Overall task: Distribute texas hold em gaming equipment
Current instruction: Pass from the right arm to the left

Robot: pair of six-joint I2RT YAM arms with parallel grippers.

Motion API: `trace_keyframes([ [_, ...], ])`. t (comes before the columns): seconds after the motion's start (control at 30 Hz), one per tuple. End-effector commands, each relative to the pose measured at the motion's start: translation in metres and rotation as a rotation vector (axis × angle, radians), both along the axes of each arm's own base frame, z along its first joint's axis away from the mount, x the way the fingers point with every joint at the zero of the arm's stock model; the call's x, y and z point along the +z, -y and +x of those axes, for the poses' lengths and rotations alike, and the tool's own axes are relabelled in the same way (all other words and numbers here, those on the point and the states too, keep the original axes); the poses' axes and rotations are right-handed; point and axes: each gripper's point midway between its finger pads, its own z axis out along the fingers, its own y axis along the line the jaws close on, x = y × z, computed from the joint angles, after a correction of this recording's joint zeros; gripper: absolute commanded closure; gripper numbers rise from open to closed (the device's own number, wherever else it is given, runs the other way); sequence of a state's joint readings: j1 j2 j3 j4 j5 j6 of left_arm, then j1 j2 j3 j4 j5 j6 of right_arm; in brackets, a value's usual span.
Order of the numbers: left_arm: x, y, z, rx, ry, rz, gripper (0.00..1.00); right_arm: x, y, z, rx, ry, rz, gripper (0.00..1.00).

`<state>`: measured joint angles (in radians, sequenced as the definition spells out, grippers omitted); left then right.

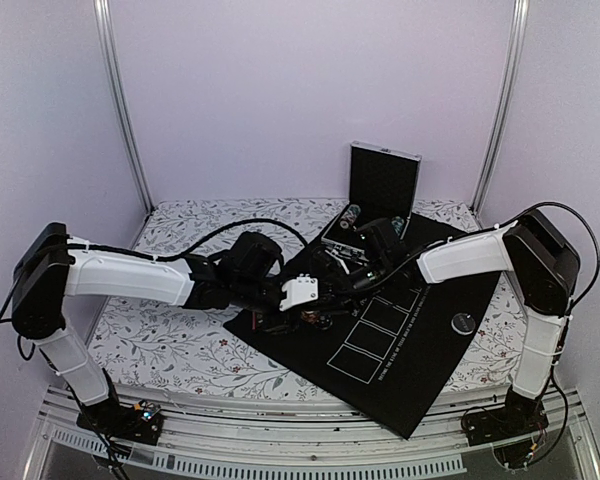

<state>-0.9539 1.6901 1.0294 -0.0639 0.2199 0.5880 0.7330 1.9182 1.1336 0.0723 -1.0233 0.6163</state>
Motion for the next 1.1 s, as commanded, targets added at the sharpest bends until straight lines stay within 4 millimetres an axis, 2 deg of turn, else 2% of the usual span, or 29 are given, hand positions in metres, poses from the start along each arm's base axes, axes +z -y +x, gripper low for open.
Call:
trace_keyframes([
  [0.0,0.003,0.007,0.004,0.006,0.035,-0.005,0.38,0.017,-0.009,-0.001,0.029,0.026,0.059,0.98],
  [0.1,0.001,0.005,0.008,0.024,0.051,0.002,0.37,0.020,-0.010,0.000,0.030,0.029,0.067,0.98],
  [0.2,0.002,0.005,0.009,0.029,0.060,0.001,0.42,0.021,-0.011,0.000,0.030,0.024,0.070,0.98],
  [0.37,0.000,0.007,0.008,0.021,0.048,-0.002,0.59,0.023,-0.012,0.000,0.033,0.026,0.079,0.98],
  [0.57,0.004,0.009,0.008,0.019,0.048,-0.012,0.90,0.021,-0.013,0.000,0.030,0.019,0.074,0.98],
  [0.63,0.006,0.010,0.008,0.021,0.043,-0.018,0.99,0.019,-0.013,0.001,0.024,0.018,0.068,0.98],
  [0.67,0.007,0.010,0.007,0.022,0.040,-0.022,1.00,0.018,-0.013,0.002,0.021,0.019,0.066,0.98],
  [0.8,0.010,0.011,0.005,0.027,0.015,-0.041,1.00,0.016,-0.014,0.004,0.011,0.021,0.060,0.98],
  [0.83,0.011,0.012,0.005,0.037,0.004,-0.049,0.89,0.015,-0.014,0.005,0.008,0.020,0.058,0.98],
  [0.87,0.012,0.012,0.006,0.045,-0.001,-0.052,0.73,0.015,-0.014,0.005,0.007,0.020,0.058,0.98],
  [0.9,0.011,0.013,0.006,0.049,-0.004,-0.054,0.62,0.016,-0.014,0.005,0.005,0.021,0.059,0.98],
  [0.97,0.011,0.013,0.007,0.054,-0.008,-0.054,0.56,0.017,-0.015,0.006,0.004,0.020,0.061,0.98],
  [1.07,0.009,0.013,0.007,0.057,-0.013,-0.052,0.56,0.018,-0.015,0.007,0.000,0.024,0.061,0.98],
])
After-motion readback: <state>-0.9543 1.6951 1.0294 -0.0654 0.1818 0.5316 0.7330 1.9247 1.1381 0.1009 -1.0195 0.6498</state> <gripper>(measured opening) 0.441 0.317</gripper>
